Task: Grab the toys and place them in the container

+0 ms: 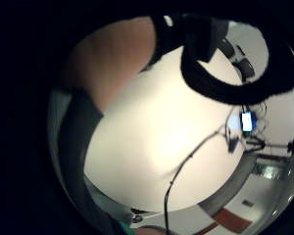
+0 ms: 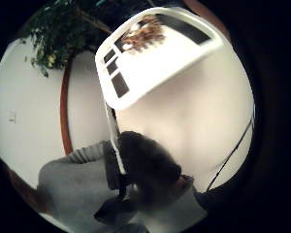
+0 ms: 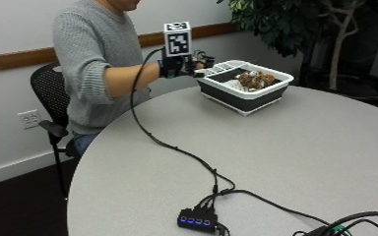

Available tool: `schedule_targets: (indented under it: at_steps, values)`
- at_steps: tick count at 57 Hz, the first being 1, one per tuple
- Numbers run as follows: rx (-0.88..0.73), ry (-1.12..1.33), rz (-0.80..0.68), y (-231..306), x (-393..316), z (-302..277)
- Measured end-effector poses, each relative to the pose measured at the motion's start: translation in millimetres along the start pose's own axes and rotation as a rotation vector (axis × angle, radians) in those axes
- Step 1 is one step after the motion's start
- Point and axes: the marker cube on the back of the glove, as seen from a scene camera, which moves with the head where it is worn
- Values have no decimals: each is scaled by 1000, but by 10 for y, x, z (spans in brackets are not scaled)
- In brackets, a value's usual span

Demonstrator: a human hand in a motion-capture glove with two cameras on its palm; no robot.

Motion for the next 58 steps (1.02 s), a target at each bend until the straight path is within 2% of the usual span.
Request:
schedule_targets:
  at_steps: [4,11,19,30,36,42,58]
  values:
    - [15,-182,27,369,-18,-8]
    - [30,-175,78,733,41,23]
    - [27,-206,43,1087,-111,82]
    - [44,-200,-4,2024,-612,396]
    - [33,-187,92,2436,-726,659]
    - [-4,-186,149,2573,-627,766]
    - [21,-157,173,2529,-443,743]
